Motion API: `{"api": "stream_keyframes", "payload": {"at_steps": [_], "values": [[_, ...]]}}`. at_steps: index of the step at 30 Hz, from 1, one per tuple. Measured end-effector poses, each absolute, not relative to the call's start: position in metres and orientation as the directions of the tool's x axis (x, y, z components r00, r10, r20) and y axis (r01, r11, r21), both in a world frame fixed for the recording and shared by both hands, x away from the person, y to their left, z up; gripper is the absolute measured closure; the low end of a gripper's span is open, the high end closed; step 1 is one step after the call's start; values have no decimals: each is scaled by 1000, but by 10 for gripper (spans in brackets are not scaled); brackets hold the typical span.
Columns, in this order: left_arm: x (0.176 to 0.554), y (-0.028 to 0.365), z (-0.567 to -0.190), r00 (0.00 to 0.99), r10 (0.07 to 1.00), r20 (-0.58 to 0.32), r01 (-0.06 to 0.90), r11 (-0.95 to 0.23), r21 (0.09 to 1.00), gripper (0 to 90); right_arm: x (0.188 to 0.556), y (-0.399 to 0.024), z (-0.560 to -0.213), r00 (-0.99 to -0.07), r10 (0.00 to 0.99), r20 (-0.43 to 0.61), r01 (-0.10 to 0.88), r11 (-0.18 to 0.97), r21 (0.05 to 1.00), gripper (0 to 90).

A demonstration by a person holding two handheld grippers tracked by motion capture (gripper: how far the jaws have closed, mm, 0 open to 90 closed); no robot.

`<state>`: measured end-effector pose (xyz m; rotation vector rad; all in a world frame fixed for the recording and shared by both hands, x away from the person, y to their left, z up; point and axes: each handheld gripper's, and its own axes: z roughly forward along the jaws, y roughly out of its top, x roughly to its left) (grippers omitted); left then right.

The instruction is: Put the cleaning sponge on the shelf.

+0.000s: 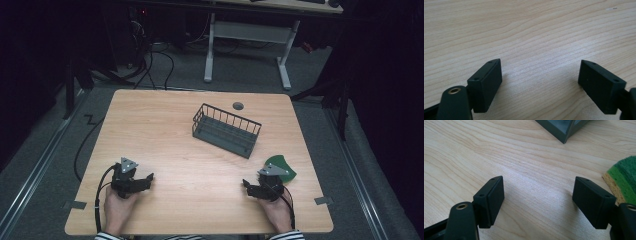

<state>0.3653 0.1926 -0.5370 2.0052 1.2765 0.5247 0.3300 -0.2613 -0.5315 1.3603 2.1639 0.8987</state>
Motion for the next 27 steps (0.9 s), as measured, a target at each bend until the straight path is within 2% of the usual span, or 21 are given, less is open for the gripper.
{"api": "stream_keyframes", "payload": {"at_steps": [4,11,18,24,27], "values": [[366,193,-537,433,900,-42,624,-266,734,170,329,-261,-531,-408,913,-21,627,297,720,296],[364,191,-537,427,904,-15,619,-280,734,199,328,-261,-531,-411,911,-19,625,297,722,321],[364,192,-537,431,902,-21,619,-278,734,189,328,-261,-531,-412,911,-19,625,298,721,314],[362,195,-537,431,902,-33,617,-268,740,226,328,-261,-531,-417,909,-19,624,301,721,304],[359,198,-535,432,899,-70,625,-242,742,257,325,-261,-530,-408,913,-21,625,296,722,373]]}}
